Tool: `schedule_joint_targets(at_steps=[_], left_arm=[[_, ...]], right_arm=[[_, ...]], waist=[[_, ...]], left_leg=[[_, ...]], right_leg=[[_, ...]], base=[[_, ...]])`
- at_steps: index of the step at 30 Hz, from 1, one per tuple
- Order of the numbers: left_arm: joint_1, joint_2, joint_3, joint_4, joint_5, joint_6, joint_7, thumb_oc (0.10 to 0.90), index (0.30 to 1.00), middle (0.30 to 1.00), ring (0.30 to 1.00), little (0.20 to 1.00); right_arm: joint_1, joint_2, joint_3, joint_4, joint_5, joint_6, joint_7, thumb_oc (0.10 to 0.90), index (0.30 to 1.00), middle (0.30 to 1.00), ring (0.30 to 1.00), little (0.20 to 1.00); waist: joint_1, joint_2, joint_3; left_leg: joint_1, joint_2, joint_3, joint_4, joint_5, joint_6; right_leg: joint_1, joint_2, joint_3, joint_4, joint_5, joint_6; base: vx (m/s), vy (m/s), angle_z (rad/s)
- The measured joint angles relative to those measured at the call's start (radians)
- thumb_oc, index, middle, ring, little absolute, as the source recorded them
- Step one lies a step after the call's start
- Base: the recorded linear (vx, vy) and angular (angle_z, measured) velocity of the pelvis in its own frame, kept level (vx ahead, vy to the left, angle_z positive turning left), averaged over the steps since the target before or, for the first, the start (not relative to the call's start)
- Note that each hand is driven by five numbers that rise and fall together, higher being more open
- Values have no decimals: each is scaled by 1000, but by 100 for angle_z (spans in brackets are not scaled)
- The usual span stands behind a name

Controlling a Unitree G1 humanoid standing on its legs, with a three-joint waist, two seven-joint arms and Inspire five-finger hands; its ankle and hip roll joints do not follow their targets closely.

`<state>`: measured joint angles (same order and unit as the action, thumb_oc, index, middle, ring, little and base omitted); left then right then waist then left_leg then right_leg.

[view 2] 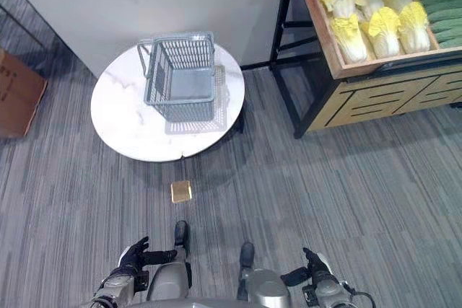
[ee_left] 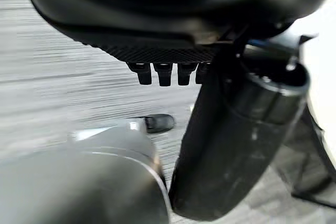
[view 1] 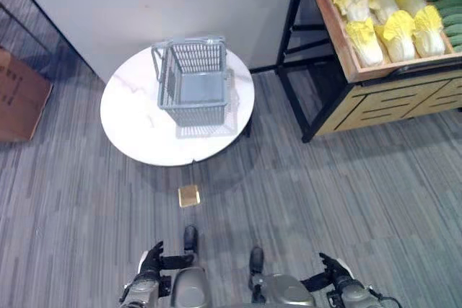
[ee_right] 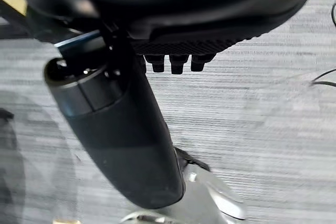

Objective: Get the vegetables into the basket

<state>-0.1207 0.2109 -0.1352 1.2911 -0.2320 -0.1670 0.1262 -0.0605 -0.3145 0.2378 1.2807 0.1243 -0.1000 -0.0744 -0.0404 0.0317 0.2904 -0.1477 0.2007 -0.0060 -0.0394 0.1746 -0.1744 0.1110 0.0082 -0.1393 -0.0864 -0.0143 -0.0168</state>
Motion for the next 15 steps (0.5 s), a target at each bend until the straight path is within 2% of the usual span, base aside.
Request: schedule_joint_targets(at_steps=[1,2,3,4,5,6,7,8,11,13,14,15], left_arm=[[8,-2,1,13,0,3,1,900,1000,1000,1000,1000],[14,-3,-3,13,0,7,1,900,1000,1000,1000,1000],[6,7,-7,12,0,8,4,900,1000,1000,1000,1000],[-23,15,-6,2,-8,35,-1,900,1000,1000,1000,1000],[-94,34,-2,3,-29,154,-17,900,1000,1000,1000,1000],[-127,38,-15,60,-22,157,-12,900,1000,1000,1000,1000],[-100,61,11,39,-11,40,50,900,1000,1000,1000,1000],[-93,64,16,38,4,12,50,900,1000,1000,1000,1000],[-81,53,26,53,18,12,38,900,1000,1000,1000,1000],[-53,33,20,75,19,20,19,900,1000,1000,1000,1000],[-40,25,16,86,21,29,15,900,1000,1000,1000,1000],[12,27,28,88,19,43,-1,900,1000,1000,1000,1000]], right_arm=[[9,-4,-7,7,-1,1,-3,900,1000,1000,1000,1000],[35,-6,-15,7,-2,0,-4,900,1000,1000,1000,1000],[55,11,-34,7,-3,-4,-3,900,1000,1000,1000,1000],[59,8,-14,3,-7,3,1,900,1000,1000,1000,1000],[61,-7,55,4,-11,24,18,900,1000,1000,1000,1000],[38,12,75,18,-26,32,24,900,1000,1000,1000,1000],[20,52,62,-4,-50,30,-2,900,1000,1000,1000,1000],[25,63,71,-6,-61,20,-8,900,1000,1000,1000,1000],[32,91,45,-12,-67,31,-10,900,1000,1000,1000,1000],[32,89,41,-16,-66,26,-9,900,1000,1000,1000,1000],[32,86,42,-16,-66,28,-9,900,1000,1000,1000,1000],[37,80,43,-22,-66,28,-7,900,1000,1000,1000,1000]], waist=[[-1,11,-8],[-4,10,-16],[-1,-25,-20],[-11,-41,-26],[-16,-56,-32],[-19,-71,-36],[-4,-99,-61],[-9,-108,-68],[-9,-140,-95],[-8,-157,-94],[-5,-154,-94],[-3,-141,-93]], left_leg=[[15,-1,17,0,14,17],[31,-11,32,5,5,41],[33,-54,46,13,3,61],[56,-81,53,6,-24,85],[69,-113,60,7,-34,101],[82,-127,81,2,-40,108],[109,-132,157,-8,-59,121],[125,-137,174,-7,-80,131],[151,-166,202,6,-130,176],[155,-183,212,42,-172,203],[171,-190,205,37,-182,217],[220,-200,191,8,-189,241]], right_leg=[[17,-5,13,2,-1,28],[26,-24,26,15,-18,52],[18,-72,22,47,-31,66],[8,-101,39,70,-45,76],[18,-134,92,67,-47,82],[6,-149,117,99,-49,95],[-47,-163,140,190,-50,112],[-56,-172,139,220,-45,123],[-151,-202,134,415,-40,156],[-211,-239,102,576,-27,156],[-221,-248,94,620,-11,150],[-253,-250,94,687,-10,153]], base=[[214,314,-60],[279,384,-23],[216,291,-5],[215,291,10],[144,205,-4],[111,146,-92],[160,310,-114],[96,232,-113],[107,367,-28],[138,239,0],[98,133,19],[134,114,20]])
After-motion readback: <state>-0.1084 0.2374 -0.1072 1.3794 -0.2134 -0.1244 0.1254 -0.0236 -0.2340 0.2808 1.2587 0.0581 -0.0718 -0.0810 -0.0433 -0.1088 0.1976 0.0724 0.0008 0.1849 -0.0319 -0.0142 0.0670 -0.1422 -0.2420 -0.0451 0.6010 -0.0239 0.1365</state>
